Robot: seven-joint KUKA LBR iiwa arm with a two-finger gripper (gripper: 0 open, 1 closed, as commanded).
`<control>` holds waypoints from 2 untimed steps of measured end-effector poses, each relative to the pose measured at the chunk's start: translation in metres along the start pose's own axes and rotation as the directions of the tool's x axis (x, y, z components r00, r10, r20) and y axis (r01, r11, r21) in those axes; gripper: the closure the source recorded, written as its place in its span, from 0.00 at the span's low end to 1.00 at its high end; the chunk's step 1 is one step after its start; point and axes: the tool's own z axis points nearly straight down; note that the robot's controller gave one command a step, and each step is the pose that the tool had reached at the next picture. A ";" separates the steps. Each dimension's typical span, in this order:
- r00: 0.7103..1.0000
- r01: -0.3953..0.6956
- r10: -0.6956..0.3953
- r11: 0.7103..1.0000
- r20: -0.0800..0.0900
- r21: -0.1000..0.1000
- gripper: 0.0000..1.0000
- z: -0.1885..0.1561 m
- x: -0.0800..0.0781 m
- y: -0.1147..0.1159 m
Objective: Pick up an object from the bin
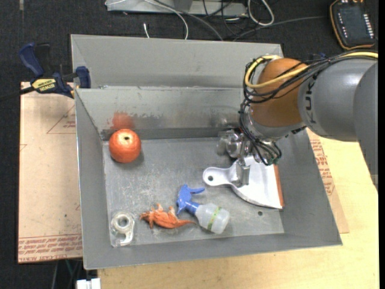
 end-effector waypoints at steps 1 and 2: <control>0.997 -0.077 0.078 0.997 0.011 -0.005 0.00 -0.059 0.016 0.022; 0.974 -0.228 0.228 0.974 -0.009 -0.008 0.00 -0.031 0.033 -0.013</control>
Offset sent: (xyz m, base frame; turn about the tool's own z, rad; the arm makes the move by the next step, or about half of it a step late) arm -0.0304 -0.0212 0.0321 0.2343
